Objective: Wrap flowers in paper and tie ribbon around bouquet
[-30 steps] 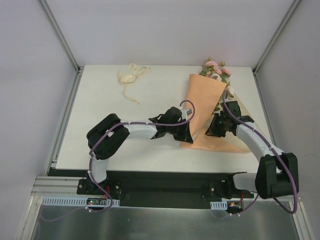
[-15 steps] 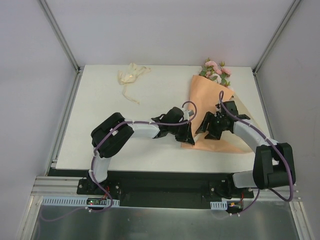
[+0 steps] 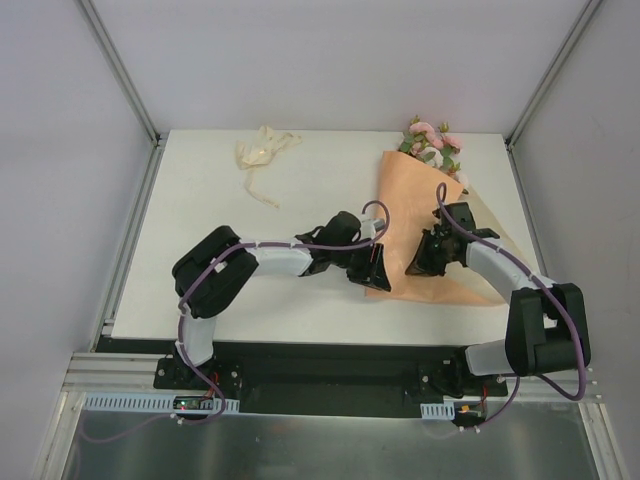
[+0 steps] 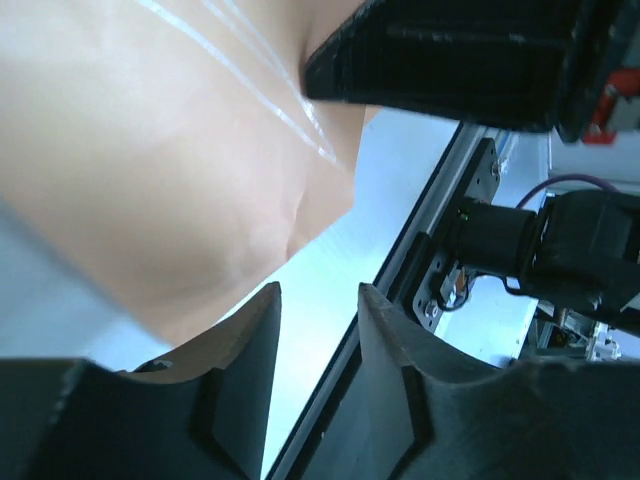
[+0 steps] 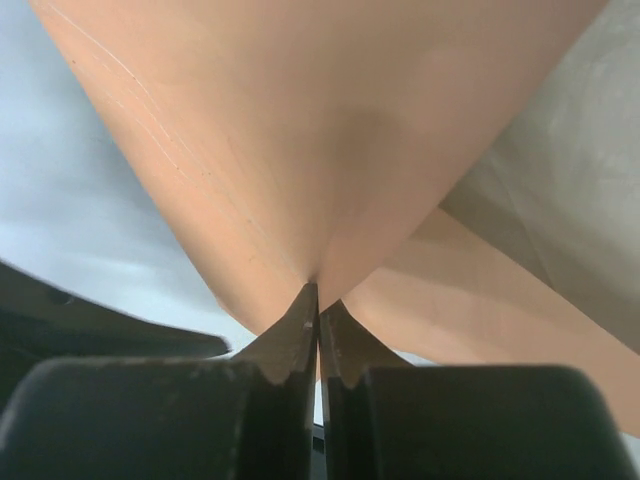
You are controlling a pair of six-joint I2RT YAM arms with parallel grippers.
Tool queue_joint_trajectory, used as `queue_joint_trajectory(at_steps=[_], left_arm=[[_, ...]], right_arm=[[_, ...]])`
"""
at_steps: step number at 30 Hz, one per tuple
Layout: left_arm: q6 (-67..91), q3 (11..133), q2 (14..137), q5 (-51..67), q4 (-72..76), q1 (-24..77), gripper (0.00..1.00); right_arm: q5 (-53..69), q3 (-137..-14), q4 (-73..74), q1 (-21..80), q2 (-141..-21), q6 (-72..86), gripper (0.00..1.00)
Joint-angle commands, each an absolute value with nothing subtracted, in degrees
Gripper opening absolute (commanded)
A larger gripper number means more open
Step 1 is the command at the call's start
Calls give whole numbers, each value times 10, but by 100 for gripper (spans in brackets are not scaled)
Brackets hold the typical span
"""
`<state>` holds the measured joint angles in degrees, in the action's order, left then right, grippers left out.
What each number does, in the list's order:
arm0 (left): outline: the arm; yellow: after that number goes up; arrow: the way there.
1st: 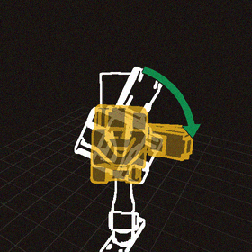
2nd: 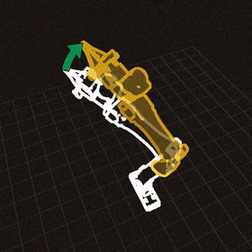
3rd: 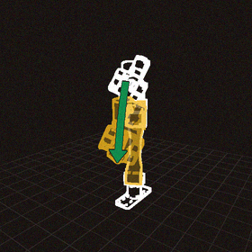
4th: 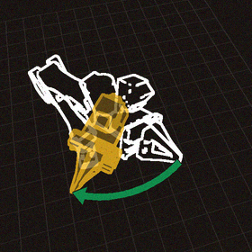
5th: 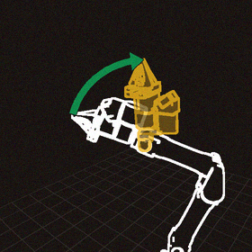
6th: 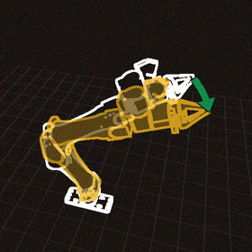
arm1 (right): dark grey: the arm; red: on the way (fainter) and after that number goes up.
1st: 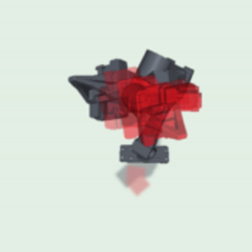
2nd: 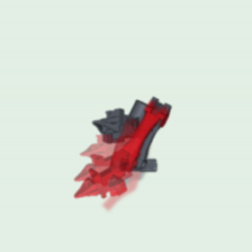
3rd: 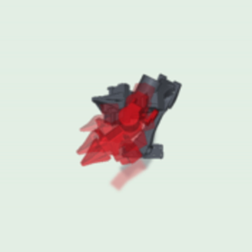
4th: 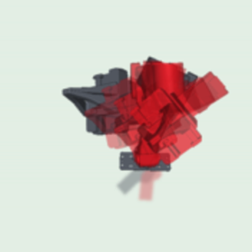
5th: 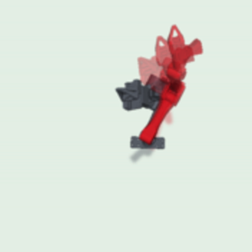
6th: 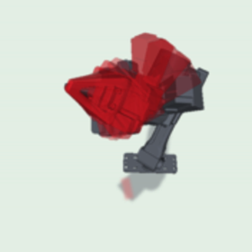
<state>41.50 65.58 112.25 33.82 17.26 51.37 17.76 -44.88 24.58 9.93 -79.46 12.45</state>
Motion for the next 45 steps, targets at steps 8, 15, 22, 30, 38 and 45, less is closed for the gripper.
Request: queue_joint_trajectory(at_steps=[8, 15, 22, 30, 38, 45], left_arm=[[436, 635, 1134, 412, 247, 476, 7], [434, 654, 1208, 413, 243, 474, 4], [441, 656, 1219, 413, 243, 468, 3], [468, 653, 1218, 412, 259, 468, 1], [482, 671, 1229, 414, 262, 468, 1], [498, 686, 1233, 417, 268, 468, 1]], right_arm=[[130, -459, 262, 93, -813, 80, 2], [81, -468, 293, 94, -795, 69, 8], [4, -472, 395, 128, -706, 66, 45], [101, -483, 355, 217, -651, 123, 50], [143, -451, 267, 218, -775, 140, 8], [118, -412, 254, 218, -776, 142, 6]])
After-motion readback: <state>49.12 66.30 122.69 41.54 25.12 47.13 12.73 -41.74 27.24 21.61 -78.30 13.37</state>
